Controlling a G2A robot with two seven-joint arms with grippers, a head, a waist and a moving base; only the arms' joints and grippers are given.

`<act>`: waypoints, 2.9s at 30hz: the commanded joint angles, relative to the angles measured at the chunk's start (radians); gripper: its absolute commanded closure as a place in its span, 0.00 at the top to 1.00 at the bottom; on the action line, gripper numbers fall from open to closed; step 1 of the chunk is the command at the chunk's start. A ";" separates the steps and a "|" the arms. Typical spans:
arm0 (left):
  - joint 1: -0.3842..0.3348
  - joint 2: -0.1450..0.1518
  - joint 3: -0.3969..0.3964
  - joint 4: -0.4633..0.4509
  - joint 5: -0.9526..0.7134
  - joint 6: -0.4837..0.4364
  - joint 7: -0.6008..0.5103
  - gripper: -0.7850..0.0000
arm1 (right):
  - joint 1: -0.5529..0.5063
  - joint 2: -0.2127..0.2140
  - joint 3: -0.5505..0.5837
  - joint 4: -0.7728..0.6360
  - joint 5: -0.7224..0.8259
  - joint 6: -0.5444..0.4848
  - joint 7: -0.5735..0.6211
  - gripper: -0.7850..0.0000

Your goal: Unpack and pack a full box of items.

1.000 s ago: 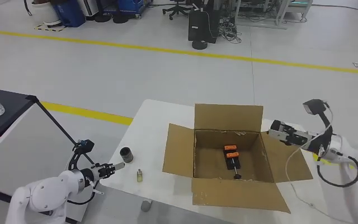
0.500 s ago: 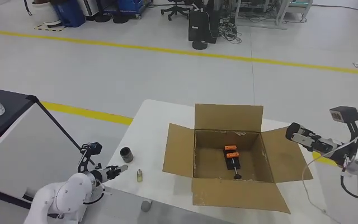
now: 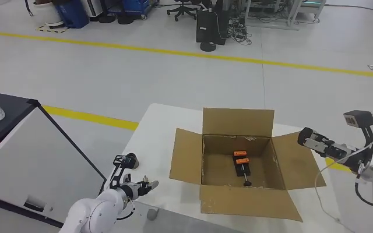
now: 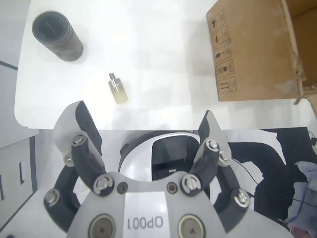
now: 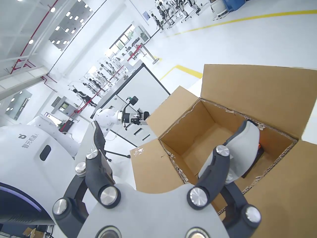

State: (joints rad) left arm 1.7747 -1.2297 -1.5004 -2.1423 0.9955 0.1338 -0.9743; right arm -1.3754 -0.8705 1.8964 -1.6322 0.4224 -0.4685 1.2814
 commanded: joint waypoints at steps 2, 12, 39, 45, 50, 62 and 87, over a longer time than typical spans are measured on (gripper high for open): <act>0.000 0.000 -0.001 0.001 0.000 0.001 -0.017 1.00 | 0.000 0.000 0.000 0.000 0.000 0.000 0.000 1.00; 0.000 0.000 -0.001 0.001 0.000 0.001 -0.017 1.00 | 0.000 0.000 0.000 0.000 0.000 0.000 0.000 1.00; -0.172 -0.012 0.198 0.267 0.278 0.099 -0.010 1.00 | 0.000 0.000 0.000 0.000 0.000 0.000 0.000 1.00; -0.186 -0.015 0.221 0.274 0.295 0.100 -0.021 1.00 | 0.000 0.000 0.000 0.000 0.000 0.000 0.000 1.00; -0.216 -0.020 0.237 0.311 0.290 0.115 -0.030 0.90 | 0.000 0.000 0.000 0.000 0.000 0.000 0.000 1.00; -0.259 -0.029 0.257 0.368 0.290 0.153 -0.055 0.65 | 0.000 0.000 0.000 0.000 0.000 0.000 0.000 1.00; -0.319 -0.045 0.284 0.464 0.292 0.181 -0.091 0.86 | 0.000 0.000 0.000 0.000 0.000 0.000 0.000 1.00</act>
State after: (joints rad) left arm 1.4583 -1.2739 -1.2177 -1.6846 1.2902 0.3169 -1.0632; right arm -1.3754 -0.8705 1.8964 -1.6322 0.4224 -0.4686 1.2814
